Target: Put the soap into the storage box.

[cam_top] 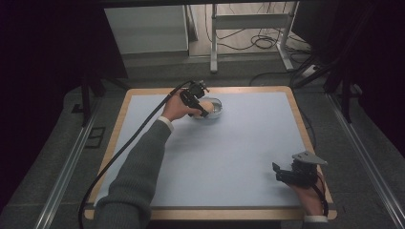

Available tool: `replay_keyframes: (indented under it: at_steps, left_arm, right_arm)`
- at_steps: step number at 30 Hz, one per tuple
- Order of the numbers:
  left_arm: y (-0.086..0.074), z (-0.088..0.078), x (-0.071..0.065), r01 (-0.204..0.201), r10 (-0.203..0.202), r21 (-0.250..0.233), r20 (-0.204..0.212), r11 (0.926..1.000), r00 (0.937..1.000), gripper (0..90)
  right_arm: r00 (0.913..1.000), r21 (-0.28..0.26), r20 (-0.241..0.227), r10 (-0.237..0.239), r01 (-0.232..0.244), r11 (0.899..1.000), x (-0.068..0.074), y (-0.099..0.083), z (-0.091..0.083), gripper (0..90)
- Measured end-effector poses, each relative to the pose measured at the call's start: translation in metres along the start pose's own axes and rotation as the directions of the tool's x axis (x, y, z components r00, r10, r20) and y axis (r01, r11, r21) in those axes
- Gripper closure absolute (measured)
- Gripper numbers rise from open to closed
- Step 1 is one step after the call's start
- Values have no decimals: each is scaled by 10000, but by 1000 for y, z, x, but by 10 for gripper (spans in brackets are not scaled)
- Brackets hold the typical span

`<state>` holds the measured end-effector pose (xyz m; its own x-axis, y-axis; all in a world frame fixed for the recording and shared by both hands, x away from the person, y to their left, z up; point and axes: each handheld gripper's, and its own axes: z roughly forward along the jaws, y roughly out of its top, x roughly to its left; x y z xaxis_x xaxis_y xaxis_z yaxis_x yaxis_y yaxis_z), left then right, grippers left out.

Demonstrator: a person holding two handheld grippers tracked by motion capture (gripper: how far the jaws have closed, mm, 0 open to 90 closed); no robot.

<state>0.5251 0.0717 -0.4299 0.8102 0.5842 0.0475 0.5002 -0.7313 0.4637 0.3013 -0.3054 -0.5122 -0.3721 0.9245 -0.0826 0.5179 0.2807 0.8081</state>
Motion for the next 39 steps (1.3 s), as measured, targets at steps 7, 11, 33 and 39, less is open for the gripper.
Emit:
replay_keyframes:
  at_steps: [7, 11, 33, 39]
  left_arm:
    - [9, 8, 6, -79, 79, 95, 10, 9999, 10000, 326]
    - [11, 13, 11, -80, 80, 63, 72, 9999, 9999, 326]
    - [19, 41, 29, 109, -117, 252, 286, 9996, 9995, 326]
    - [20, 46, 30, 130, -138, 274, 281, 9995, 9995, 324]
  right_arm:
    - [10000, -5, 33, 36, -36, 10000, -1, 0, 0, 76]
    - [10000, 17, 42, 71, -71, 10000, -2, 0, -1, 76]
    - [9998, 82, 138, 107, -108, 9999, -5, -2, -1, 77]
    - [9998, 77, 177, 127, -129, 9999, -6, -2, -1, 77]
